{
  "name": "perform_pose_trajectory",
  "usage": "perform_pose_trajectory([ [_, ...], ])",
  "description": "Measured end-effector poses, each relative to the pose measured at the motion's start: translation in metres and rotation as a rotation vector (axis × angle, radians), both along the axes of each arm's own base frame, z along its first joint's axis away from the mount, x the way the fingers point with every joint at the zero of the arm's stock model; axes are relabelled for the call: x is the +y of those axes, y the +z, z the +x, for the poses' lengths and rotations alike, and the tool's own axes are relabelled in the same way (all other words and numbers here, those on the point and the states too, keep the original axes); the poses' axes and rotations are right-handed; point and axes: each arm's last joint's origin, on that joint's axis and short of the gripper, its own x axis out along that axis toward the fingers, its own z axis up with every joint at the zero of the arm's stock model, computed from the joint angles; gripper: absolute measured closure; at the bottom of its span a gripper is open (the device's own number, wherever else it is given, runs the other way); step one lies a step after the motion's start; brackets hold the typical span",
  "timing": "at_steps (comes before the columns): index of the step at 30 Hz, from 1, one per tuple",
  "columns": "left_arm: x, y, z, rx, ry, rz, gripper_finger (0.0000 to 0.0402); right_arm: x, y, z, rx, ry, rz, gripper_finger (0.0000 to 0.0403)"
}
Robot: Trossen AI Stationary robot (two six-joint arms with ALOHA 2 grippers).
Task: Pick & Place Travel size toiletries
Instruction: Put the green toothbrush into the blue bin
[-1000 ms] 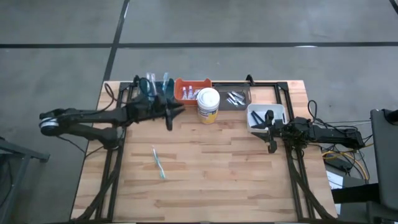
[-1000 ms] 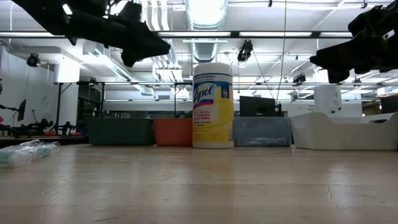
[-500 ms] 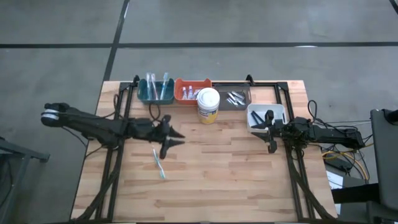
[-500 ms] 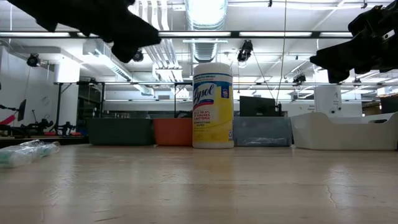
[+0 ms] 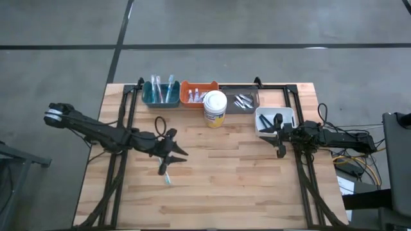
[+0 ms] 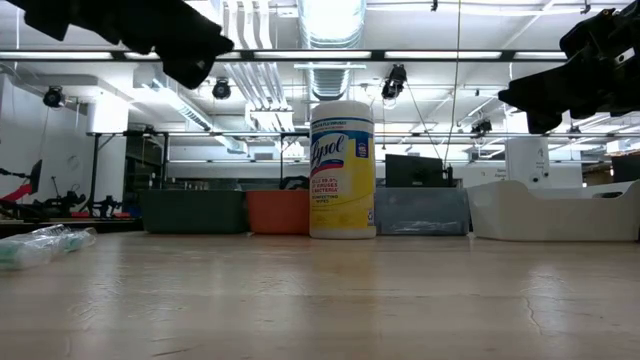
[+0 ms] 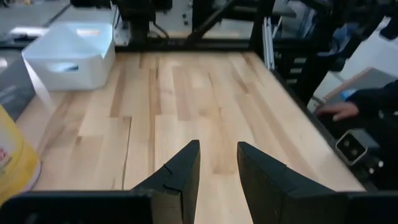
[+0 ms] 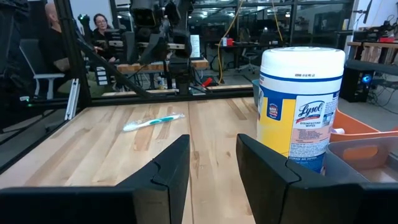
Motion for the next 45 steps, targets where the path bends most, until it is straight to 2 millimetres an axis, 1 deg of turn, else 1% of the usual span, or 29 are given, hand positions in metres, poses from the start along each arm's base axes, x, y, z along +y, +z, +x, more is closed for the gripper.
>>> perform_pose_trajectory([
  [10, 0.000, -0.017, -0.007, 0.184, -0.011, 0.046, 0.0289, 0.000, 0.000, 0.000, 0.000, 0.000, 0.000, 0.0273],
  [22, -0.014, -0.030, -0.019, 0.337, -0.093, 0.073, 0.0289, 0.000, 0.000, 0.000, 0.000, 0.001, 0.001, 0.0273],
  [30, -0.020, -0.042, -0.033, 0.503, -0.133, 0.098, 0.0289, 0.000, 0.000, 0.000, 0.001, 0.000, 0.000, 0.0273],
  [34, -0.020, -0.046, -0.038, 0.581, -0.115, 0.080, 0.0289, 0.000, 0.000, 0.000, 0.000, 0.000, 0.000, 0.0273],
  [40, -0.019, -0.049, -0.039, 0.599, -0.130, 0.122, 0.0289, 0.000, 0.000, 0.000, 0.000, 0.000, 0.000, 0.0273],
  [45, -0.018, -0.065, -0.042, 0.660, -0.135, 0.145, 0.0289, 0.000, 0.000, 0.000, 0.000, 0.001, 0.000, 0.0273],
])
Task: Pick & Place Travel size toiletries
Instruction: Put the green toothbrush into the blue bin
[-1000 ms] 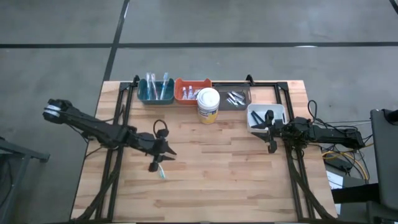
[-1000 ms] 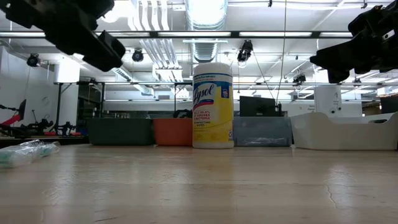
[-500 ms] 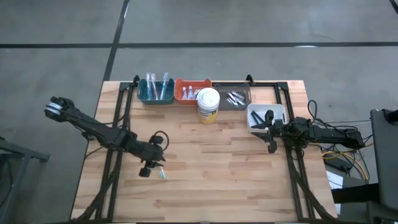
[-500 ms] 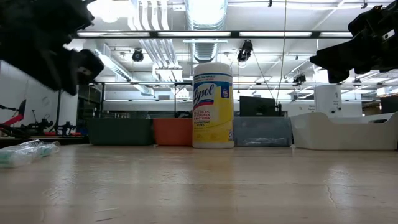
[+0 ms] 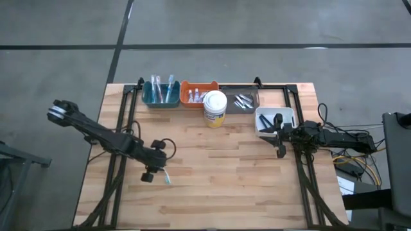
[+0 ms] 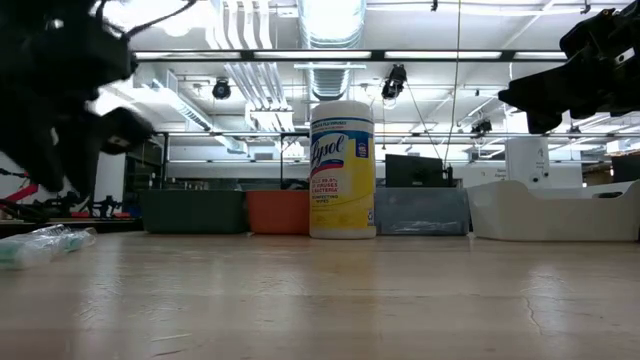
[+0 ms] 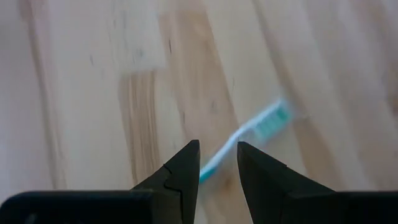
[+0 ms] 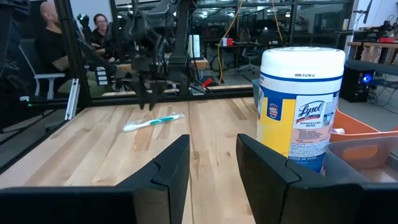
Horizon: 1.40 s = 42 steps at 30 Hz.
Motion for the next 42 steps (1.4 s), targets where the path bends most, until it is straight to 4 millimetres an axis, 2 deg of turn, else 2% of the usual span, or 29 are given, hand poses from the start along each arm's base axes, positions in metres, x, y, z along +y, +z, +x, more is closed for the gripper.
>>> perform_pose_trajectory([
  [6, 0.003, -0.021, -0.007, 0.074, -0.015, 0.032, 0.0289, 0.000, 0.000, 0.000, 0.000, 0.000, 0.001, 0.0273],
  [17, 0.003, -0.037, -0.003, 0.082, -0.054, 0.155, 0.0290, 0.000, 0.000, 0.000, 0.000, 0.000, 0.002, 0.0273],
  [24, 0.000, -0.045, 0.006, 0.078, -0.039, 0.172, 0.0327, 0.000, 0.000, 0.000, 0.000, 0.000, 0.000, 0.0273],
  [30, -0.002, -0.042, 0.010, 0.049, -0.034, 0.158, 0.0381, 0.000, 0.000, 0.000, 0.000, -0.001, 0.001, 0.0273],
  [42, -0.003, -0.026, 0.020, -0.063, 0.103, 0.120, 0.0370, 0.000, 0.000, 0.000, 0.000, 0.000, 0.002, 0.0273],
])
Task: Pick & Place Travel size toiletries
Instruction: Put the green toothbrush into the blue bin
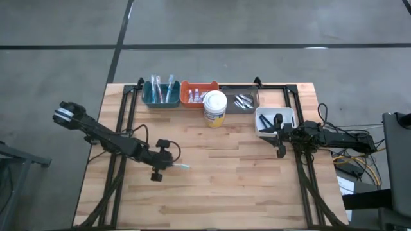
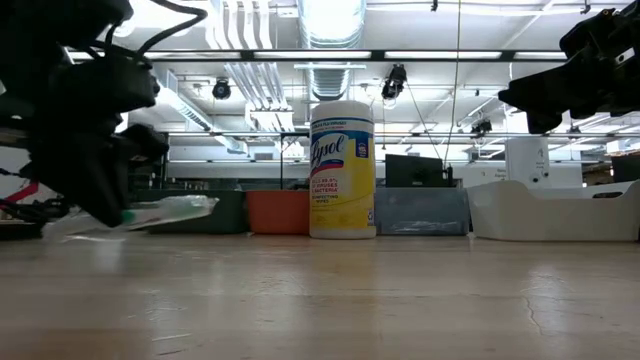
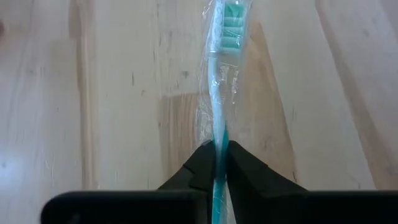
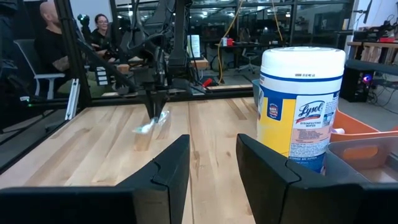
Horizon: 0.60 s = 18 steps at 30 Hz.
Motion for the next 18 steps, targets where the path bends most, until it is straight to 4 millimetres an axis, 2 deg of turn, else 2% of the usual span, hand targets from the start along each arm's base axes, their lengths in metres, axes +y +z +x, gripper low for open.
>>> perform_pose_trajectory([
  [5, -0.001, 0.002, 0.002, -0.029, 0.002, -0.014, 0.0380, 0.000, 0.000, 0.000, 0.000, 0.000, 0.000, 0.0273],
  [9, -0.002, 0.004, 0.005, -0.066, 0.016, -0.037, 0.0374, 0.000, 0.000, 0.000, 0.000, -0.001, 0.000, 0.0273],
  [18, -0.004, 0.017, 0.017, -0.259, 0.070, -0.013, 0.0374, 0.000, 0.000, 0.000, 0.000, -0.001, 0.000, 0.0273],
])
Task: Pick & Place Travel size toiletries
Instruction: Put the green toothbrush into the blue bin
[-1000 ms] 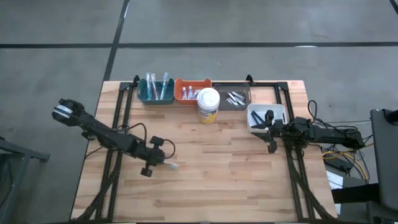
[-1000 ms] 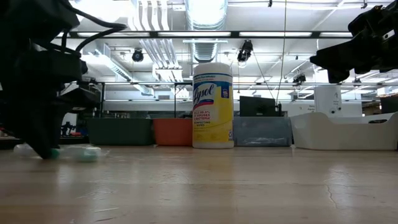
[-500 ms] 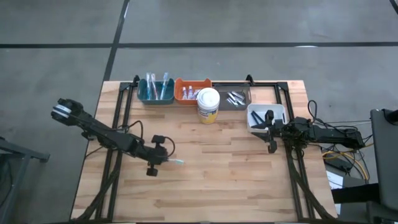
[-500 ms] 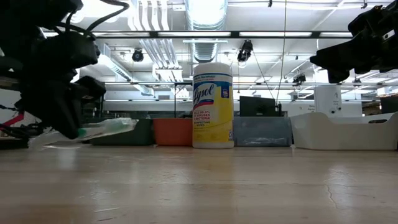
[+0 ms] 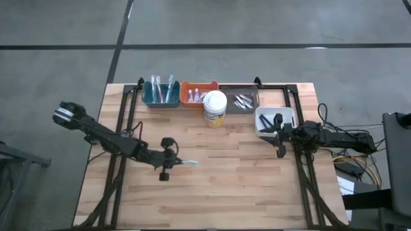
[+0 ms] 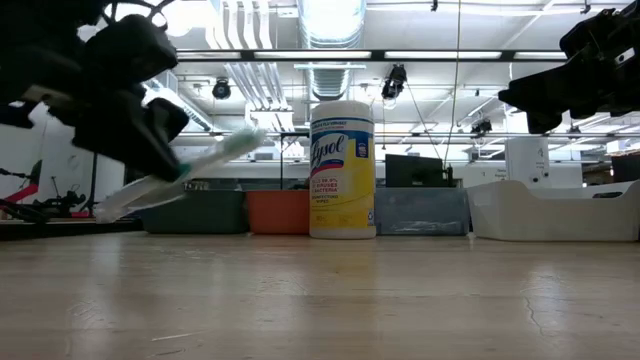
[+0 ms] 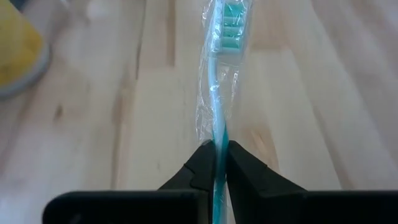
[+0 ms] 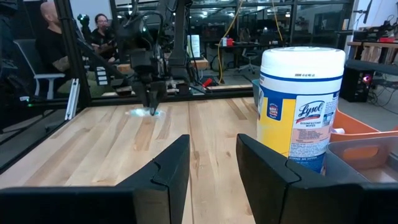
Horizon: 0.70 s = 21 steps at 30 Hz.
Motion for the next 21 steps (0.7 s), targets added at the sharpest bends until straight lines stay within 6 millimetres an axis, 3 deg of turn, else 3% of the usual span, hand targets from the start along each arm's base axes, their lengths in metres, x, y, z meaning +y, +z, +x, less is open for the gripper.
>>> perform_pose_trajectory([
  [13, -0.006, 0.031, 0.016, -0.350, 0.021, -0.141, 0.0373, 0.000, 0.000, 0.000, 0.000, 0.000, -0.001, 0.0273],
  [21, -0.001, 0.039, 0.019, -0.423, 0.064, -0.133, 0.0373, 0.000, 0.000, 0.000, 0.000, 0.000, 0.000, 0.0273],
])
